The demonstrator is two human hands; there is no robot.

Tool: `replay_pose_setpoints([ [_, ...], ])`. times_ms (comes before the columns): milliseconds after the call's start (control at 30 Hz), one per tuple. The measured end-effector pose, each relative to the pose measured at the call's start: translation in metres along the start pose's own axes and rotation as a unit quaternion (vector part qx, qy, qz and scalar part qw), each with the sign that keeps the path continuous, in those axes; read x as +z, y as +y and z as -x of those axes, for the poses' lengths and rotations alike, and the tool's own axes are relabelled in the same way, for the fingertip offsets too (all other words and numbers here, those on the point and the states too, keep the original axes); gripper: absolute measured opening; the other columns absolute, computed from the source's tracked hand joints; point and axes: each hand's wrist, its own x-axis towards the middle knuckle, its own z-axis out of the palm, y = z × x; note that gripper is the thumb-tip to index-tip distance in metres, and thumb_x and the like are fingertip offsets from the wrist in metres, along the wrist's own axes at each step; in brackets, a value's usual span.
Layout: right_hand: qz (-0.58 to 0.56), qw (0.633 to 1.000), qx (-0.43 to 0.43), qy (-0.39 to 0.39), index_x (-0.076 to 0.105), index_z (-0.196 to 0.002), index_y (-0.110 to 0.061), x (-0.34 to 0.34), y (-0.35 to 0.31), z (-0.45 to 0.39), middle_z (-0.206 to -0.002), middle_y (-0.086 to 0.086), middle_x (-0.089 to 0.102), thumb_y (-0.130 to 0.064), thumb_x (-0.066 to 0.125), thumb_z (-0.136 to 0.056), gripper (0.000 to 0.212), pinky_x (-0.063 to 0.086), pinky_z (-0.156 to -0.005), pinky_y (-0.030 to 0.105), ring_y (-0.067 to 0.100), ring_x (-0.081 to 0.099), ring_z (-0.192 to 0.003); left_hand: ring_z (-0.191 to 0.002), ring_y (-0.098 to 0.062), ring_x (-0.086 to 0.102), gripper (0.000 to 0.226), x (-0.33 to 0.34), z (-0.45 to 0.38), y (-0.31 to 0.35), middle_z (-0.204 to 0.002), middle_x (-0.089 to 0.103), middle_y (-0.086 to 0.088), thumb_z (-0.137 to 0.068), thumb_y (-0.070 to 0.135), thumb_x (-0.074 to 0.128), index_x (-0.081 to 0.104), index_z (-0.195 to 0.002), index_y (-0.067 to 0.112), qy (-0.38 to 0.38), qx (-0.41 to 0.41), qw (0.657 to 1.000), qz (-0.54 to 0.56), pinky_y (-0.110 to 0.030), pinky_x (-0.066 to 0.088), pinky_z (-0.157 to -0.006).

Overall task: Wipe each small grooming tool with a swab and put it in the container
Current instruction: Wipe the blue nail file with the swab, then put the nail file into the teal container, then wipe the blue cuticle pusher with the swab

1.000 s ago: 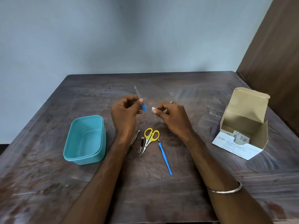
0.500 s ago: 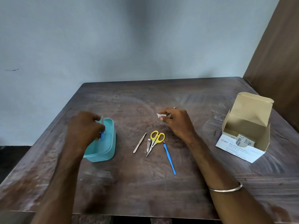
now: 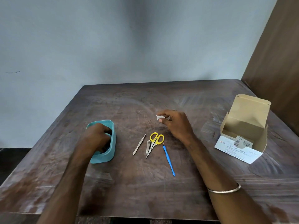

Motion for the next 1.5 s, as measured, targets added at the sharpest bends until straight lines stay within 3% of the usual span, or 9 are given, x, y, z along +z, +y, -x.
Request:
replay_pose_setpoints([
  [167, 0.000, 1.000, 0.003, -0.002, 0.077, -0.110, -0.022, -0.001, -0.001, 0.000, -0.105, 0.004, 0.077, -0.018, 0.077, -0.087, 0.024, 0.056, -0.078, 0.031, 0.014, 0.068, -0.084, -0.063, -0.015, 0.060, 0.049, 0.001, -0.002, 0.007, -0.084, 0.063, -0.006, -0.091, -0.004, 0.048, 0.063, -0.131, 0.019, -0.005, 0.016, 0.999, -0.043, -0.026, 0.041, -0.051],
  [700, -0.026, 0.999, 0.016, 0.018, 0.076, -0.113, -0.030, 0.002, 0.004, -0.003, -0.102, 0.000, 0.077, -0.024, 0.072, -0.090, 0.024, 0.059, -0.075, 0.037, 0.007, 0.061, -0.066, -0.060, -0.026, 0.069, 0.039, -0.009, 0.002, 0.011, -0.068, 0.069, -0.014, -0.091, -0.005, 0.055, 0.064, -0.127, 0.008, -0.018, -0.020, 1.000, -0.002, -0.034, 0.058, -0.055],
  [800, -0.031, 0.999, 0.021, 0.035, 0.078, -0.109, -0.027, 0.002, 0.005, -0.003, -0.101, -0.001, 0.077, -0.025, 0.072, -0.090, 0.021, 0.058, -0.074, 0.039, 0.008, 0.062, -0.065, -0.061, -0.024, 0.070, 0.031, -0.012, 0.004, 0.009, -0.073, 0.073, -0.012, -0.087, 0.008, 0.066, 0.069, -0.117, 0.011, 0.060, 0.002, 0.998, 0.006, -0.036, 0.060, -0.064],
  [933, -0.030, 0.999, 0.029, 0.027, 0.077, -0.113, -0.026, 0.002, 0.006, -0.004, -0.105, 0.002, 0.077, -0.017, 0.075, -0.087, 0.027, 0.060, -0.077, 0.039, 0.006, 0.060, -0.065, -0.087, -0.024, 0.067, 0.025, -0.014, 0.023, 0.026, -0.105, 0.074, -0.009, -0.089, 0.029, 0.068, 0.075, -0.109, 0.018, 0.179, 0.070, 0.980, -0.049, -0.031, 0.048, -0.077],
  [1033, -0.026, 0.999, 0.031, 0.017, 0.076, -0.114, -0.025, 0.003, 0.006, -0.004, -0.109, 0.004, 0.076, -0.013, 0.076, -0.086, 0.031, 0.060, -0.079, 0.037, 0.007, 0.060, -0.065, -0.101, -0.025, 0.065, 0.025, -0.011, 0.036, 0.045, -0.111, 0.073, -0.007, -0.089, 0.033, 0.069, 0.075, -0.108, 0.018, 0.200, 0.099, 0.974, -0.042, -0.031, 0.041, -0.079],
  [1167, -0.026, 0.999, 0.034, 0.015, 0.076, -0.115, -0.025, 0.002, 0.006, -0.003, -0.104, 0.002, 0.077, -0.016, 0.073, -0.089, 0.028, 0.058, -0.075, 0.031, 0.006, 0.061, -0.057, -0.089, -0.019, 0.067, 0.023, 0.005, 0.047, 0.063, -0.098, 0.075, -0.003, -0.086, 0.037, 0.072, 0.077, -0.099, 0.020, 0.150, 0.132, 0.980, -0.016, -0.031, 0.049, -0.081],
  [1333, -0.034, 0.998, 0.032, 0.032, 0.078, -0.109, -0.027, 0.002, 0.006, -0.005, -0.103, -0.004, 0.077, -0.028, 0.072, -0.090, 0.021, 0.056, -0.078, 0.036, 0.007, 0.064, -0.078, -0.061, -0.028, 0.065, 0.039, 0.047, 0.052, 0.083, -0.066, 0.069, -0.010, -0.087, 0.043, 0.067, 0.072, -0.072, 0.008, 0.057, 0.157, 0.985, -0.040, -0.035, 0.056, -0.065],
  [1400, -0.035, 0.998, 0.036, 0.036, 0.079, -0.105, -0.029, 0.002, 0.006, -0.005, -0.100, -0.005, 0.077, -0.029, 0.072, -0.088, 0.018, 0.055, -0.078, 0.036, 0.007, 0.062, -0.076, -0.051, -0.026, 0.051, 0.052, 0.065, 0.057, 0.091, -0.054, 0.057, -0.010, -0.087, 0.048, 0.064, 0.060, -0.059, 0.004, 0.036, 0.163, 0.983, -0.070, -0.031, 0.041, -0.052],
  [1500, -0.031, 0.997, 0.045, 0.045, 0.079, -0.101, -0.031, 0.003, 0.007, -0.006, -0.100, -0.005, 0.075, -0.022, 0.068, -0.085, 0.021, 0.056, -0.077, 0.037, 0.012, 0.065, -0.077, -0.055, -0.020, 0.044, 0.059, 0.090, 0.064, 0.098, -0.052, 0.043, -0.001, -0.084, 0.057, 0.064, 0.037, -0.054, 0.013, 0.011, 0.176, 0.979, -0.101, -0.033, 0.031, -0.053],
])
